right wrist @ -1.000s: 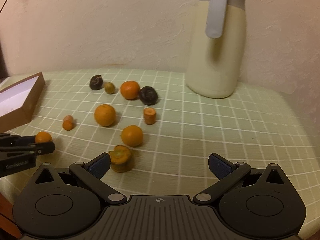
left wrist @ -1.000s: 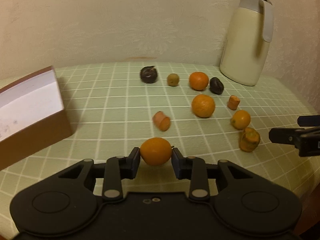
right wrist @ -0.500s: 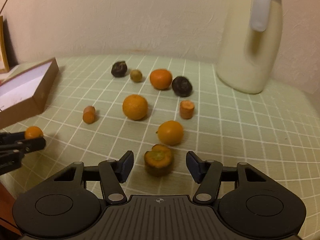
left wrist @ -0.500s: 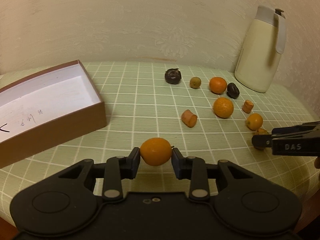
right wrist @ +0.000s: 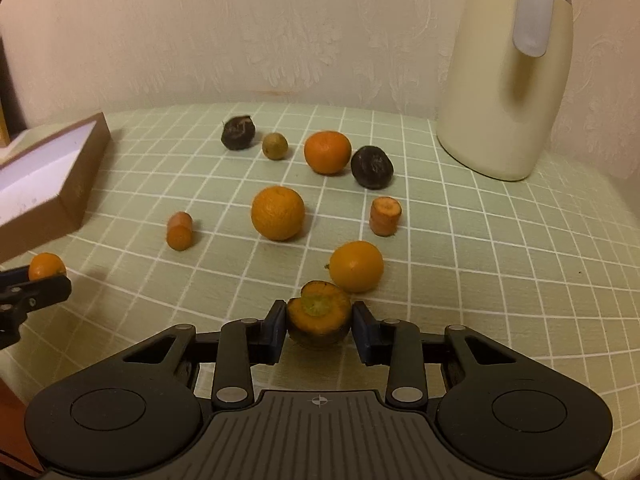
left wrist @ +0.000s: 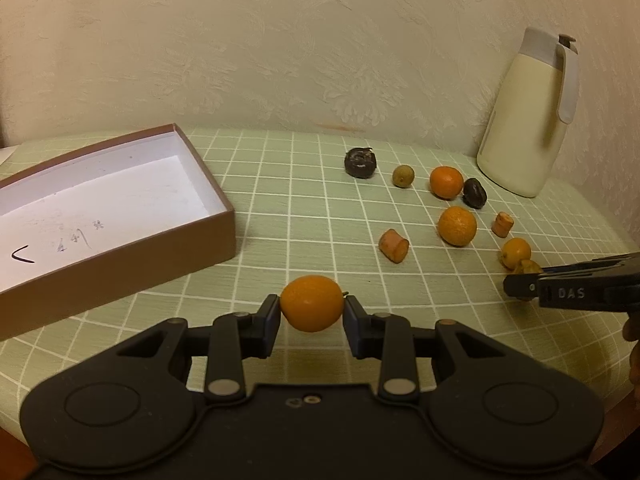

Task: Organize fruits
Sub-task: 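Carry both fruits over the box and open both tools to drop them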

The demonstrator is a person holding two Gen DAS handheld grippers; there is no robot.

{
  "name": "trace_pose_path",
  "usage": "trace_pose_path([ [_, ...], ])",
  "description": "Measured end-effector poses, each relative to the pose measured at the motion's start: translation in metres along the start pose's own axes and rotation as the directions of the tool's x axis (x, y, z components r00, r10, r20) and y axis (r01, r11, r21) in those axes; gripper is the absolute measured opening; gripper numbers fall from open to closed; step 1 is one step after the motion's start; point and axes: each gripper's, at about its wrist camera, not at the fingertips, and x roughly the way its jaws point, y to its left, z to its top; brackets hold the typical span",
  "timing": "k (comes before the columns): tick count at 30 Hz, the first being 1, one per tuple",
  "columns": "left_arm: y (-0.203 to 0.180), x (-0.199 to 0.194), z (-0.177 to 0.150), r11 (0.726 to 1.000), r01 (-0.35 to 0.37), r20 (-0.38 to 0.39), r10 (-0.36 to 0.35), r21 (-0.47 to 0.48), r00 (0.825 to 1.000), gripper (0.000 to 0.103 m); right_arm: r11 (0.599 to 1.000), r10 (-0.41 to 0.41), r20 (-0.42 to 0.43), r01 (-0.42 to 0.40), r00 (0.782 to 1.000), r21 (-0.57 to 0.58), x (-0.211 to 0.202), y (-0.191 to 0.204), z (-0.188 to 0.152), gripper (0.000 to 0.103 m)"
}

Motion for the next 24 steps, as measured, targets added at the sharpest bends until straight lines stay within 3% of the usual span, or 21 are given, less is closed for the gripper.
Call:
trace_pose_path([
  [13, 0.037, -0.037, -0.006, 0.997, -0.062, 0.05, 0.065, -0.049, 0.997, 0.025, 0.993, 0.086, 0.066, -0.081, 0.994, -0.082, -0.021, 0.047, 0.014, 0.035],
  [24, 0.084, -0.066, -0.005, 0.982, -0.149, 0.092, 0.16, -0.118, 0.983, 0.025, 0.957, 0.228, 0.103, -0.204, 0.968, -0.206, -0.036, 0.116, 0.02, 0.035],
])
